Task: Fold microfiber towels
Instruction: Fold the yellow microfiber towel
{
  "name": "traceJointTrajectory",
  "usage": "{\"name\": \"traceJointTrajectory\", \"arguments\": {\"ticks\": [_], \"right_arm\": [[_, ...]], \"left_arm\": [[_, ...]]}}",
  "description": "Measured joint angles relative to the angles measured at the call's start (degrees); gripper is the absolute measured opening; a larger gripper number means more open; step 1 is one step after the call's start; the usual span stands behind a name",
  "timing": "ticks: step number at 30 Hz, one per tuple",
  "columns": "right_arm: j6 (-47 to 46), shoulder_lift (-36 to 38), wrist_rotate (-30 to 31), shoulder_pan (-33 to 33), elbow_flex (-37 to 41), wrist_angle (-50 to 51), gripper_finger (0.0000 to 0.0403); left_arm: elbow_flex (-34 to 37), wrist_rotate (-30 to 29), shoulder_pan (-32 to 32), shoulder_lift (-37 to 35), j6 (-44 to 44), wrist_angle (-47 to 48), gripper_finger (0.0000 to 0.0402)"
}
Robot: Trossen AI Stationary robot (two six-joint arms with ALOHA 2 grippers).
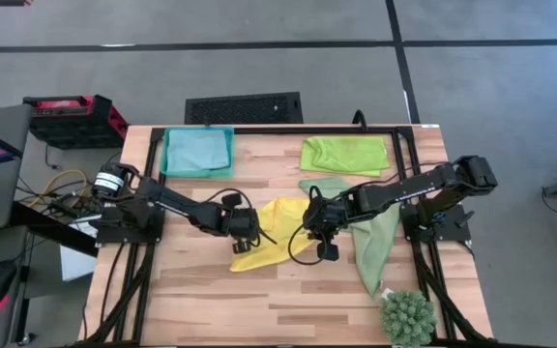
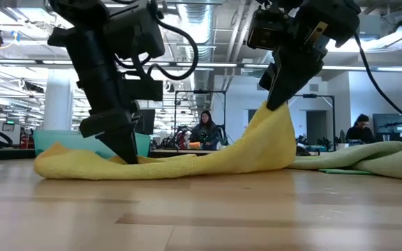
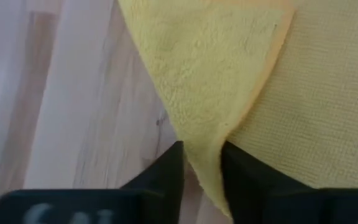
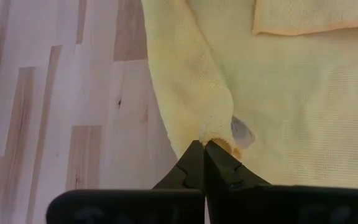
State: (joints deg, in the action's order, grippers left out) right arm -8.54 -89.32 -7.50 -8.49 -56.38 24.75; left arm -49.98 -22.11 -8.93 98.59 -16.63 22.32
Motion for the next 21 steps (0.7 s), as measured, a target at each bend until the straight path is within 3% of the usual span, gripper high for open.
{"name": "traceJointTrajectory", "arguments": {"ticks": [4, 14, 21], "right_arm": [[0.00, 0.00, 0.00, 0.01, 0.00, 0.00, 0.0015], [0.00, 0.00, 0.00, 0.00, 0.00, 0.02, 0.0012], [0.00, 0.00, -0.05, 0.02, 0.00, 0.26, 0.0010]], "left_arm": [[0.00, 2.73, 1.55, -0.01, 1.86, 0.38, 0.0011], [-0.04, 12.58, 6.38, -1.65, -9.26, -0.58, 0.0001], [-0.02, 12.87, 10.28, -6.45, -21.51, -0.48, 0.0000]]}}
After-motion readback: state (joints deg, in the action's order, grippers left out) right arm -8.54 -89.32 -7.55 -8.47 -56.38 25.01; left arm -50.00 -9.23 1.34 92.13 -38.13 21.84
